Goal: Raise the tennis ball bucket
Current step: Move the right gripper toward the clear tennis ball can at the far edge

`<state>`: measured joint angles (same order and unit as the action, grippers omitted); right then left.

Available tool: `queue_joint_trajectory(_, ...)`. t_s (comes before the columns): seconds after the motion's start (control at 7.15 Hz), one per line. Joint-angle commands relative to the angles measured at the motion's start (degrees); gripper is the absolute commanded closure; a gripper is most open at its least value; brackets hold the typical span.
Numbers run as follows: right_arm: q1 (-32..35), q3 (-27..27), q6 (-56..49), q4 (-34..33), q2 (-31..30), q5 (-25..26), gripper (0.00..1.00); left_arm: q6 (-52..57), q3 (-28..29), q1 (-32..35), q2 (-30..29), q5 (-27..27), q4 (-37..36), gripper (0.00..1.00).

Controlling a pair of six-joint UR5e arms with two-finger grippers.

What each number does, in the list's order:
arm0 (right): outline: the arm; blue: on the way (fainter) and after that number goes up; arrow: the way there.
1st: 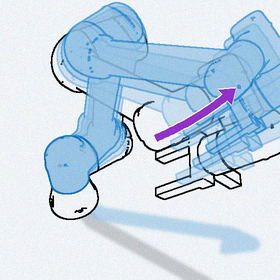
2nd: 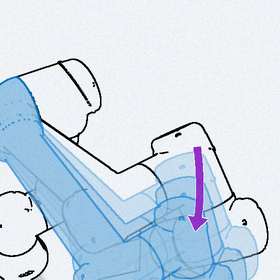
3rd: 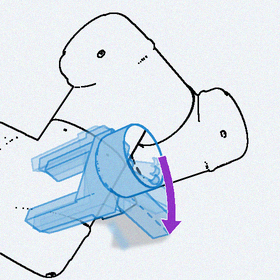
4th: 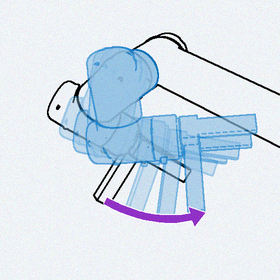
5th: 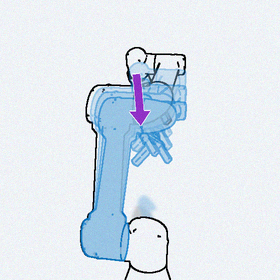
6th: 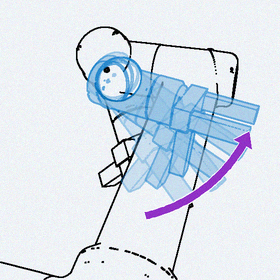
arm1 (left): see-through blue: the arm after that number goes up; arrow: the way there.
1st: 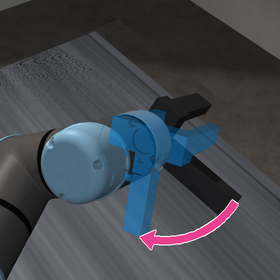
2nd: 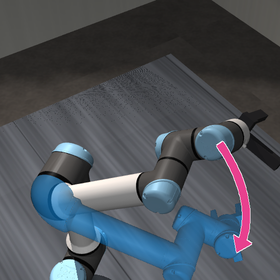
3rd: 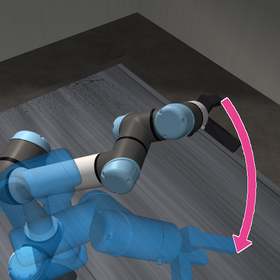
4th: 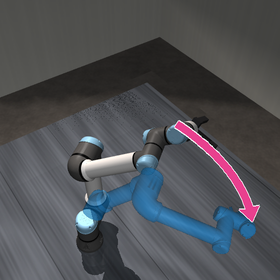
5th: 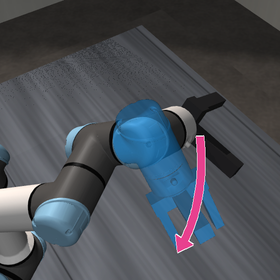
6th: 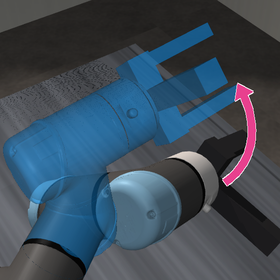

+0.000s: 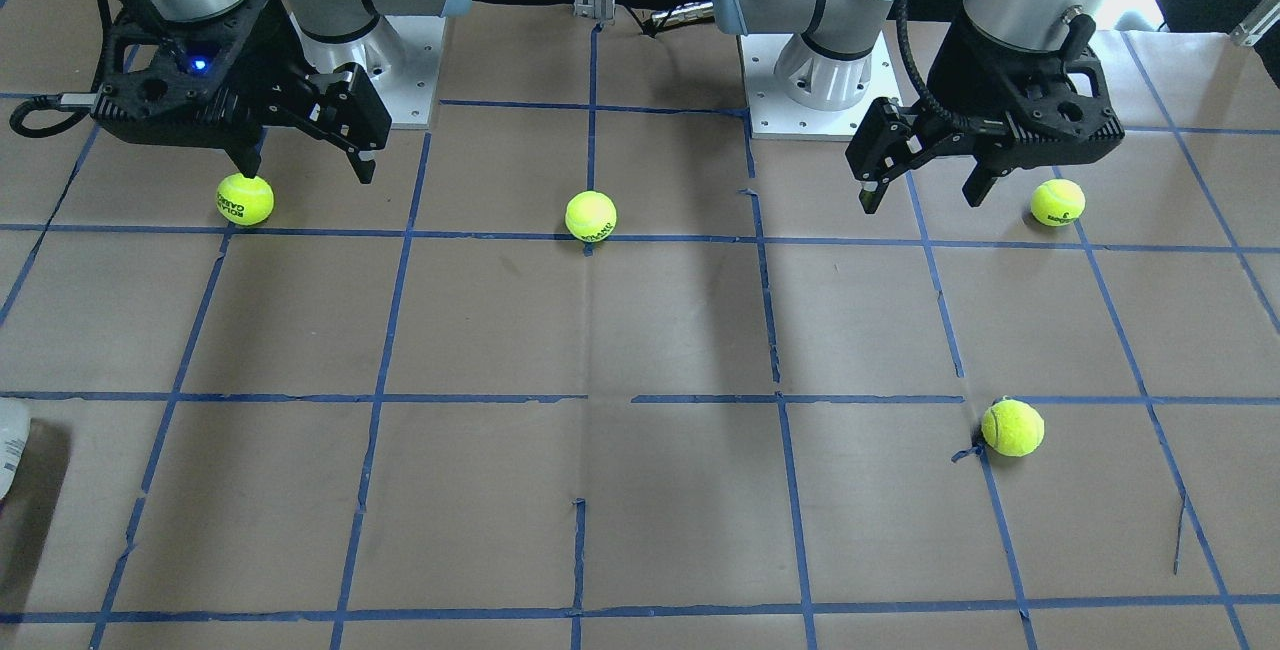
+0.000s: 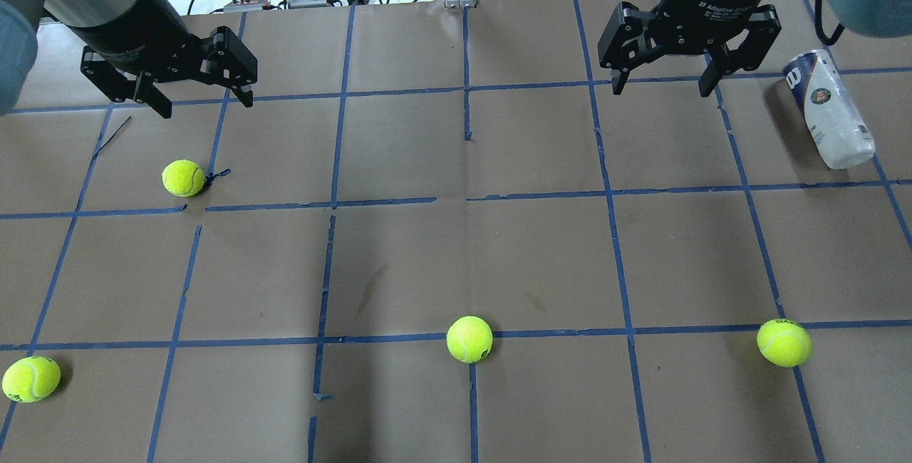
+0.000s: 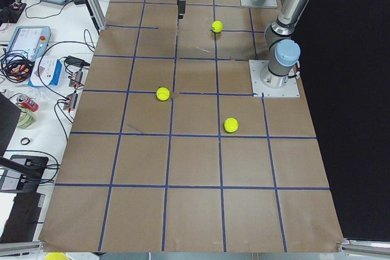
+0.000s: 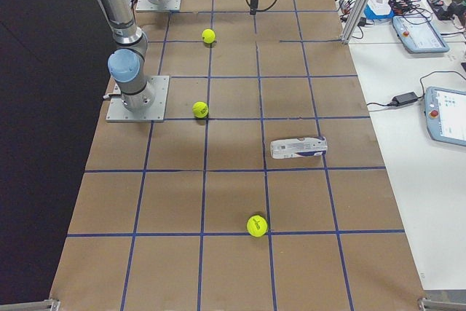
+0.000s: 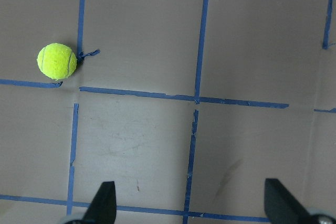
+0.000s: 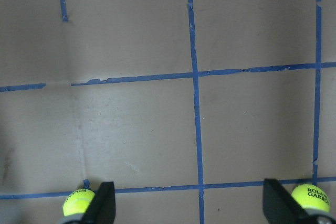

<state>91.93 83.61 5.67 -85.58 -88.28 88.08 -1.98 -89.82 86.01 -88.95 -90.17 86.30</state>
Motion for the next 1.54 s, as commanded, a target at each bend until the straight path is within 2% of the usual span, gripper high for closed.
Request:
queue_joint_trajectory(0.0,-0.3,0.0,-0.4,0.8,-0.2,0.0,0.0,0.1,0.0,0.0,0.0,0.0,0.0,0.0)
queue_joint_trajectory(1.4,-1.0,0.0,0.0,0.3,-0.1,0.0,0.0,0.1,-0.1,-0.1,0.0,0.0,0.0,0.0)
